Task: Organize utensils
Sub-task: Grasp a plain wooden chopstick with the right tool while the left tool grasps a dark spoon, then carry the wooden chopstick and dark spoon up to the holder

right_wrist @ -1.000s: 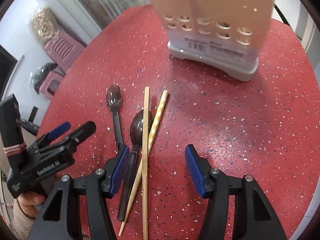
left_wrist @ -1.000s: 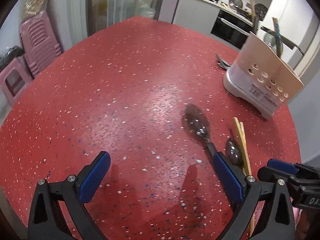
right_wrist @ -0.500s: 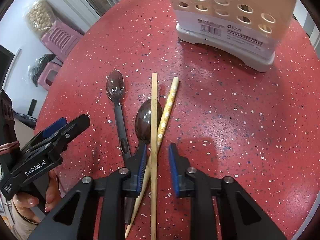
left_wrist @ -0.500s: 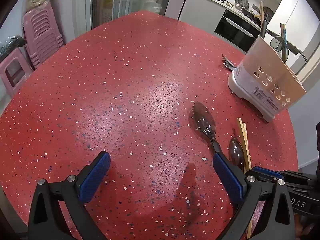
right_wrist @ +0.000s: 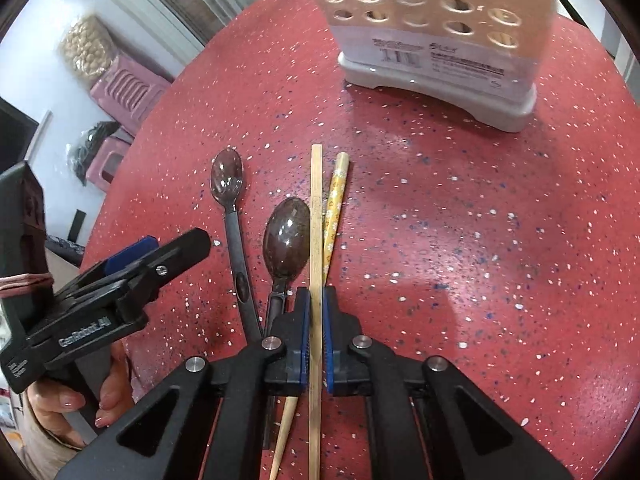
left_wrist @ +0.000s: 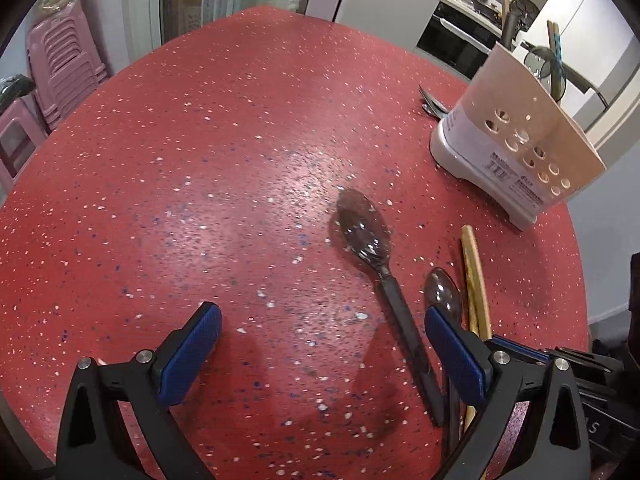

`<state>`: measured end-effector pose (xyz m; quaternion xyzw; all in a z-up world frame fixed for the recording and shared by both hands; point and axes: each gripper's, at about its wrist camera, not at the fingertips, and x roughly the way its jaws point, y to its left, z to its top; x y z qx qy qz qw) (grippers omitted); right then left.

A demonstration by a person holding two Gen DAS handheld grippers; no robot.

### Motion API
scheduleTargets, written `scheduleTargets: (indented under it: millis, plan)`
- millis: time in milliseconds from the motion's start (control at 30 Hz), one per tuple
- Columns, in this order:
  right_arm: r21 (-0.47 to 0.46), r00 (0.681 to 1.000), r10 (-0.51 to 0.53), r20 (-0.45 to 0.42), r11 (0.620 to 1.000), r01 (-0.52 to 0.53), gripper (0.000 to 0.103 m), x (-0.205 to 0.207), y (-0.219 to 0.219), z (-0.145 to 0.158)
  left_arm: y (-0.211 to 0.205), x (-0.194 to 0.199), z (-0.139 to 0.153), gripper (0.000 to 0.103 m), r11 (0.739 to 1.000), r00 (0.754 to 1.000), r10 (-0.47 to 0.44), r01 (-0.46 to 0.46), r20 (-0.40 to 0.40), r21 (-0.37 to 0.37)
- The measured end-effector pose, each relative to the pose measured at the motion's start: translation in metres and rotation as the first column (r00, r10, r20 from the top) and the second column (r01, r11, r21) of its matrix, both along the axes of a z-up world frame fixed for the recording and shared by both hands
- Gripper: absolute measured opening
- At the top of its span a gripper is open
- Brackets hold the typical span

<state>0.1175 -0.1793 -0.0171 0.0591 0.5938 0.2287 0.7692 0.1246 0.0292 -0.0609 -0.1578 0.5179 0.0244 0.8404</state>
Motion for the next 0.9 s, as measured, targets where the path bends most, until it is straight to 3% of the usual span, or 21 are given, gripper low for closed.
scheduleTargets:
  millis: [167,400,500,600,700,767,900]
  plan:
    - [0.025,1.0,-0.019,0.022,1.0,0.018,0.007,-0.003,-0.013,0.008,-0.019,0.008,0.002,0.103,0.999,1.0,-0.007,0.008,-0.026,0.041]
    - [0.064,0.999,-0.035,0.036,0.997,0.033,0.007,-0.006,-0.025,0.014,-0.048,0.014,0.004,0.101,0.987,0.997,-0.032,0.042,-0.07,0.155]
    - [0.074,0.998,-0.037,0.05,0.997,0.033,0.007,-0.008,-0.034,0.019,-0.058,0.015,0.005,0.095,0.977,0.995,-0.054,0.07,-0.084,0.202]
    - [0.084,0.997,-0.042,0.059,0.996,0.037,0.007,-0.01,-0.039,0.023,-0.069,0.016,0.01,0.079,0.974,0.992,-0.094,0.109,-0.082,0.201]
    - [0.091,0.997,-0.051,0.063,0.995,0.045,0.007,-0.011,-0.041,0.025,-0.078,0.017,0.015,0.045,0.968,0.988,-0.138,0.15,-0.074,0.202]
    - [0.095,0.996,-0.056,0.065,0.994,0.05,0.007,-0.012,-0.043,0.026,-0.082,0.018,0.016,0.036,0.965,0.986,-0.151,0.162,-0.072,0.205]
    - [0.104,0.995,-0.064,0.074,0.993,0.057,0.007,-0.015,-0.047,0.029,-0.076,0.005,0.02,0.036,0.98,0.986,-0.167,0.167,-0.01,0.111]
